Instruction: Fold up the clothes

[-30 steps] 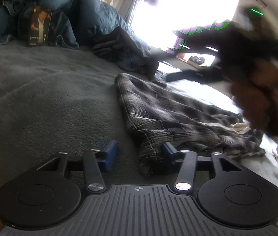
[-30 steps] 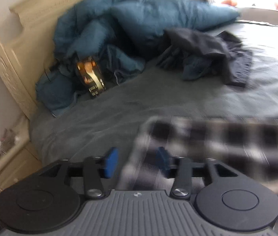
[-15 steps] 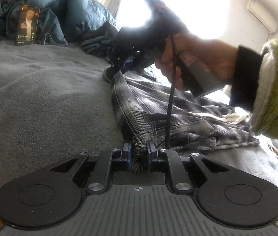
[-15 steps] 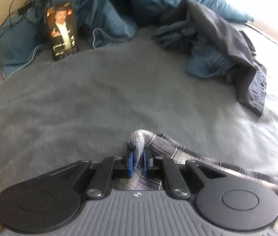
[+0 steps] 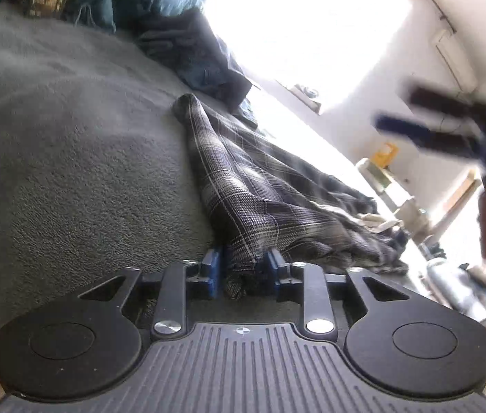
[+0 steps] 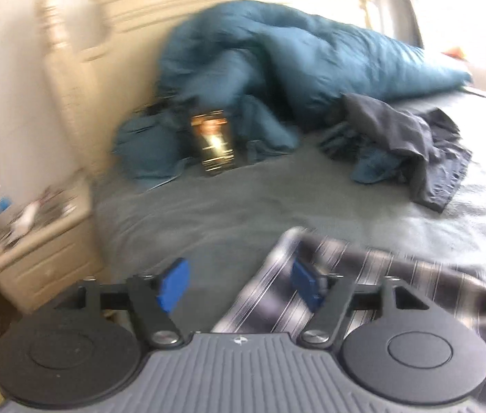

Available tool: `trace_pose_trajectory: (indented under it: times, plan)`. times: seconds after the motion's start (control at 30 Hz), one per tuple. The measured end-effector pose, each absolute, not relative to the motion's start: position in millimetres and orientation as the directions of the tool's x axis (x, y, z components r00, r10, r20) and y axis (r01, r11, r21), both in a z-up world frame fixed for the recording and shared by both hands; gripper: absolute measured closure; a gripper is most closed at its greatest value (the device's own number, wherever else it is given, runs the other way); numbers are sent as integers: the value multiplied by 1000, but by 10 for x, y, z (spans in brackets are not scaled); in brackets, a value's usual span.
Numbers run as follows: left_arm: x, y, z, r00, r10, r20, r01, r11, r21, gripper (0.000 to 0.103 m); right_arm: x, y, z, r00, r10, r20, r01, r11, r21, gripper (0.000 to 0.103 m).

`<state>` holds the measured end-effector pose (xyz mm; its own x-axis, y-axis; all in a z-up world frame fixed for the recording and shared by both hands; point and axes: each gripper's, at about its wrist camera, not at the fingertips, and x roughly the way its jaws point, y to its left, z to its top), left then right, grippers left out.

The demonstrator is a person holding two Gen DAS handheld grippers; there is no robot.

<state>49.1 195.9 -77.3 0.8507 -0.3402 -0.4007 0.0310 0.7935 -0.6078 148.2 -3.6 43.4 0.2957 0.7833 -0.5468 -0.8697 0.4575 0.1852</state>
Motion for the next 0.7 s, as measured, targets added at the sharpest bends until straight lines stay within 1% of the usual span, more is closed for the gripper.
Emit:
trace_pose_trajectory:
  times: [0.03,0.13,0.2,0.3,0.4,0.53,0.7]
  plan:
    - [504,1970,-769,846,-354,-400,39,787,-615,67,1326,-47,380,319,773,-549,-885,450,119,20]
    - [523,1969,-744,835,-370,-408,44,783,-620,66,877,96,100,391,727,-564,-909,402,-112,9]
    - [541,1983,-738,826,-381,-415,44,778,-626,66,618,274,-184,461,684,-565,-887,354,-296,9]
    - [568,2043,-734,814,-408,-413,47,755,-654,66,335,408,-542,499,660,-561,-844,226,-486,7]
    - [613,2126,-748,802,-439,-405,45,720,-693,66,199,445,-668,508,664,-548,-822,184,-539,6]
    - [670,2198,-783,788,-479,-386,36,662,-748,65,112,549,-756,536,674,-509,-783,173,-597,1]
    - [746,2263,-843,770,-526,-361,-1,564,-826,64,140,745,-938,586,662,-467,-728,177,-662,1]
